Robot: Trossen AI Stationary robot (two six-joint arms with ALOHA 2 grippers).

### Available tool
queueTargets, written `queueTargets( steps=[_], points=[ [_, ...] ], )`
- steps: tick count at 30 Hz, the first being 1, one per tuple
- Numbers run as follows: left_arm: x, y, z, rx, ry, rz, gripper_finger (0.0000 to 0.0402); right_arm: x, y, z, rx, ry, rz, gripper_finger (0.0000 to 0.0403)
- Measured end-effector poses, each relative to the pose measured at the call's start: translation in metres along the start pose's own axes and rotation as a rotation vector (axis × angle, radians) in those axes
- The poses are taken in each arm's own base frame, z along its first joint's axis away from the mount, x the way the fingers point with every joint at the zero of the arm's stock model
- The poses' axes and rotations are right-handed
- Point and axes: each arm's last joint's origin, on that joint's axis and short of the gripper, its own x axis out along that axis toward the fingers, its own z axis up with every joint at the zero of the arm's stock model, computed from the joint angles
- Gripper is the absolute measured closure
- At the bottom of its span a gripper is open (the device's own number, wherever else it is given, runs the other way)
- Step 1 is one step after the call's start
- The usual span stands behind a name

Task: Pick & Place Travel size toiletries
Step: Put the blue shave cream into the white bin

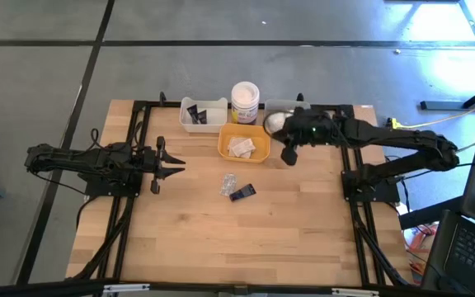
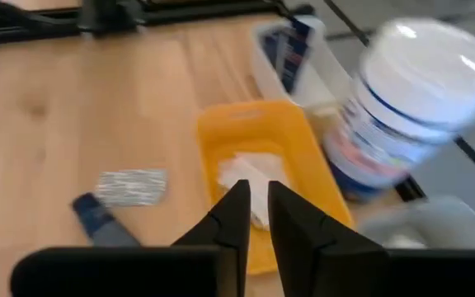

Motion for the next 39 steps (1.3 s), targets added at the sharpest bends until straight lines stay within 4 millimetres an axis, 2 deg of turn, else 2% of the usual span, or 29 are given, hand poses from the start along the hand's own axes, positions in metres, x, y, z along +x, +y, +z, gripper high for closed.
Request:
queueTargets(
  steps=[9,14,18,31,36,39],
  points=[
    [0.000,0.000,0.000,0.000,0.000,0.000,0.0315,-0.008,0.058,0.002,-0.205,-0.110,0.096,0.0382],
    [0.000,0.000,0.000,0.000,0.000,0.000,0.0316,-0.004,0.083,-0.009,-0.278,-0.127,0.203,0.0397],
    [0.000,0.000,0.000,0.000,0.000,0.000,0.0315,0.009,0.098,-0.022,-0.317,-0.059,0.319,0.0391],
    [0.000,0.000,0.000,0.000,-0.001,0.000,0.0315,0.075,0.125,-0.056,-0.454,0.113,0.351,0.0260],
    [0.000,0.000,0.000,0.000,0.000,0.000,0.0315,0.093,0.131,-0.064,-0.460,0.132,0.339,0.0208],
    [0.000,0.000,0.000,0.000,0.000,0.000,0.0315,0.101,0.132,-0.067,-0.468,0.124,0.271,0.0183]
  ],
)
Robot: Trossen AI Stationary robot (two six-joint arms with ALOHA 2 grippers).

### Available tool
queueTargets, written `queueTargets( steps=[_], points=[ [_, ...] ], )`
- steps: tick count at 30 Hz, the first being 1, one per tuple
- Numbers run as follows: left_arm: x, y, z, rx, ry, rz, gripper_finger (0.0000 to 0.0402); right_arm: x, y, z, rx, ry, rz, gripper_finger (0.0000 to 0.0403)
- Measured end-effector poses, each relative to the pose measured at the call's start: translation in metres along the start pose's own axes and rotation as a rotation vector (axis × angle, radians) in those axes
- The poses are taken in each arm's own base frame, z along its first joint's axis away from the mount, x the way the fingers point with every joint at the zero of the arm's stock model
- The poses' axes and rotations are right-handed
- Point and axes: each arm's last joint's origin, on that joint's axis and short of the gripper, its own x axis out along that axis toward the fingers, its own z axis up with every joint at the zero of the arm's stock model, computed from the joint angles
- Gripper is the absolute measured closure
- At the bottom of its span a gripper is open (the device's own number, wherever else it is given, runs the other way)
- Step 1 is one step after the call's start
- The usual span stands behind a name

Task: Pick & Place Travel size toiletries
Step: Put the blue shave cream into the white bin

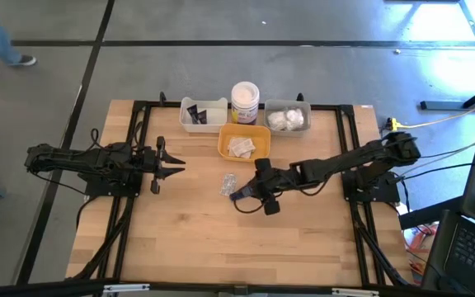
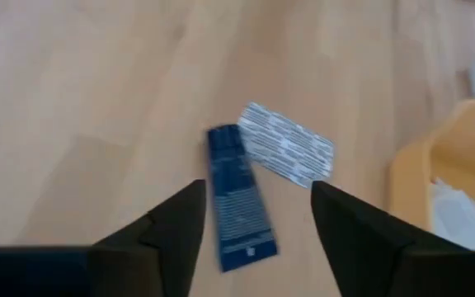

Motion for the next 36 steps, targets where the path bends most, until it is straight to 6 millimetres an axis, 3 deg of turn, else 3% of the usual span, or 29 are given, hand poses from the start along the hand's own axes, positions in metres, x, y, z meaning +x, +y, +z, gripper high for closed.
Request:
queueTargets(
  steps=[11,17,36],
  points=[
    [0.000,0.000,0.000,0.000,-0.001,0.000,0.0315,0.021,0.001,-0.007,0.042,0.031,-0.049,0.0129],
    [0.000,0.000,0.000,0.000,0.000,0.000,0.0315,0.033,-0.006,-0.009,0.152,0.003,0.002,0.0135],
    [0.000,0.000,0.000,0.000,0.000,0.000,0.0315,0.065,-0.004,-0.020,0.153,-0.025,0.067,0.0134]
  ],
)
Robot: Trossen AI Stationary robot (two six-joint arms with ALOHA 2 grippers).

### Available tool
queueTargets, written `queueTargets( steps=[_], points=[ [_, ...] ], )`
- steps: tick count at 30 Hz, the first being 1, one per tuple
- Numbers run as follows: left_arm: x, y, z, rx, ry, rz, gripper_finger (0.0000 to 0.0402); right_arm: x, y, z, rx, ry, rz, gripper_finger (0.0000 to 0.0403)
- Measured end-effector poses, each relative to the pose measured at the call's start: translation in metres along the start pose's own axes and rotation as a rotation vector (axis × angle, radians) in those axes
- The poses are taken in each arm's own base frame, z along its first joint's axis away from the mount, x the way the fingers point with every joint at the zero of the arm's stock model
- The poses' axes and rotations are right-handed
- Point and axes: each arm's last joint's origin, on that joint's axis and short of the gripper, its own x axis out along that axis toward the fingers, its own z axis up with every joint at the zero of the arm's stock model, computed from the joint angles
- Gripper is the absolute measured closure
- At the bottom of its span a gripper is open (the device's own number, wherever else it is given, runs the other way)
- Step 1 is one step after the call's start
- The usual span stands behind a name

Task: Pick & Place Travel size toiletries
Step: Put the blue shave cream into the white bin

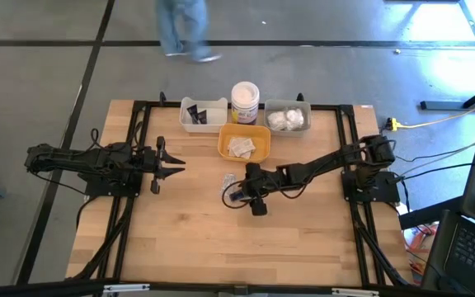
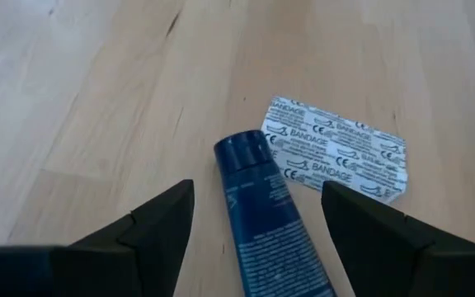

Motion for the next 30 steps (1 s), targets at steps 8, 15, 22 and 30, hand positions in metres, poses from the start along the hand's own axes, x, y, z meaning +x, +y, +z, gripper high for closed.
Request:
queueTargets(
  steps=[8,15,22,30],
  points=[
    [0.000,0.000,0.000,0.000,0.000,0.000,0.0315,0.003,0.001,-0.001,-0.002,-0.004,-0.004,0.0127],
    [0.000,0.000,0.000,0.000,0.000,0.000,0.0315,0.009,0.001,-0.005,-0.003,0.007,-0.027,0.0135],
    [0.000,0.000,0.000,0.000,0.000,0.000,0.0315,0.029,0.003,-0.018,-0.006,0.035,-0.024,0.0137],
    [0.000,0.000,0.000,0.000,0.000,0.000,0.0315,0.029,0.016,-0.014,-0.030,0.016,0.007,0.0137]
  ],
)
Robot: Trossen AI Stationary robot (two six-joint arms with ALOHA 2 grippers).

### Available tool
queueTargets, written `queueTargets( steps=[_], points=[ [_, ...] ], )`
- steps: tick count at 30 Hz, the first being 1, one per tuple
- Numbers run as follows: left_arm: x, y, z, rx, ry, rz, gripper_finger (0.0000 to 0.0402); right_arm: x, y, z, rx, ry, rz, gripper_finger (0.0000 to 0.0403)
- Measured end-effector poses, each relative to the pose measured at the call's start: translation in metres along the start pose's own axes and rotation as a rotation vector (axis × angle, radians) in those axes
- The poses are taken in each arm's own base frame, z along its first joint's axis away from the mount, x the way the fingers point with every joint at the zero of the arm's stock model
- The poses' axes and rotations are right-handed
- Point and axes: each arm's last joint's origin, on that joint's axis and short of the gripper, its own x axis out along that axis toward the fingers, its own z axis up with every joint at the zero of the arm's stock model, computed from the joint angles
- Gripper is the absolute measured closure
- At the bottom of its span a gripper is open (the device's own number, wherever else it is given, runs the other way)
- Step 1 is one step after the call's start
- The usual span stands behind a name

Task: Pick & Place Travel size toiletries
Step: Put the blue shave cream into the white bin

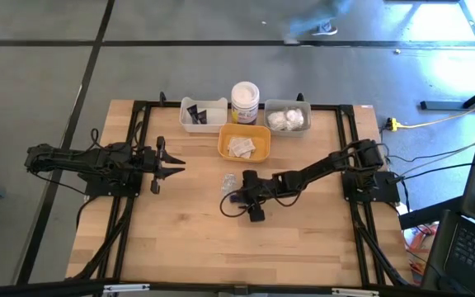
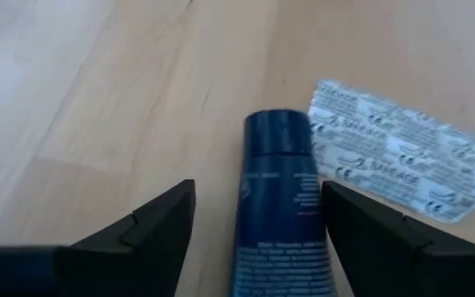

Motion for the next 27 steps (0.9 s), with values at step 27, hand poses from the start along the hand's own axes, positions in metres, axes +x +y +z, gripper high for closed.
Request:
queueTargets(
  steps=[27],
  points=[
    [0.000,0.000,0.000,0.000,0.000,0.000,0.0315,-0.029,0.024,0.002,0.069,0.110,0.014,0.0166]
  ],
)
